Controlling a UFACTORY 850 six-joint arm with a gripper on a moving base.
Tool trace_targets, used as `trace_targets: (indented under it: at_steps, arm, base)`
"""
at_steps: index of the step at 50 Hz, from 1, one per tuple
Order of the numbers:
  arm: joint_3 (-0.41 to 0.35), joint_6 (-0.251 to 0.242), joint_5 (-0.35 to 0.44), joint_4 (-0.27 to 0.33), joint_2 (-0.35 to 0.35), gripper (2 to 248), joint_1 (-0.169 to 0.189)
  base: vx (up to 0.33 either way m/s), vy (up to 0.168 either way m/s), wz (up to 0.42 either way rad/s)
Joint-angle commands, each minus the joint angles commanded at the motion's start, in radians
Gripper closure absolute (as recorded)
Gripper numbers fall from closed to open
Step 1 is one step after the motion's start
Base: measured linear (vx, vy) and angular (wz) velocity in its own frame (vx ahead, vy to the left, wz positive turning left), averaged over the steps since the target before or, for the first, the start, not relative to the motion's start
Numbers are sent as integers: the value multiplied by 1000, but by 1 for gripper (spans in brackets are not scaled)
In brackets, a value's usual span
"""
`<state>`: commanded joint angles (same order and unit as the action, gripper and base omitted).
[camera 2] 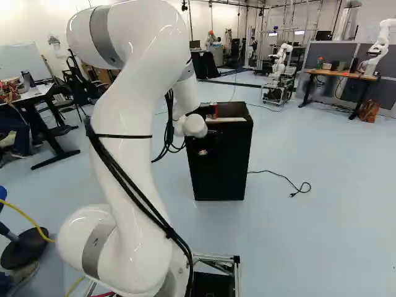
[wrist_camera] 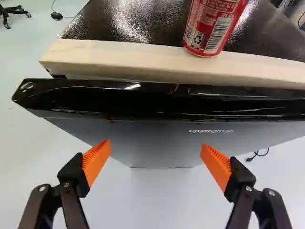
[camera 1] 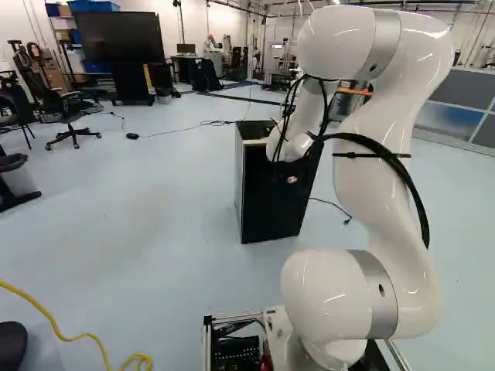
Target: Grab a drink from the fridge
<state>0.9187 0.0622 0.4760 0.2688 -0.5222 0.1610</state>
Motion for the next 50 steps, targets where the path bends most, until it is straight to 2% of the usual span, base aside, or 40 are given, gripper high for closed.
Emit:
trace_targets:
  at_steps: [50]
  arm:
    - [40, 0, 0, 0, -29, 3, -3]
  base:
    - [0, 0, 0]
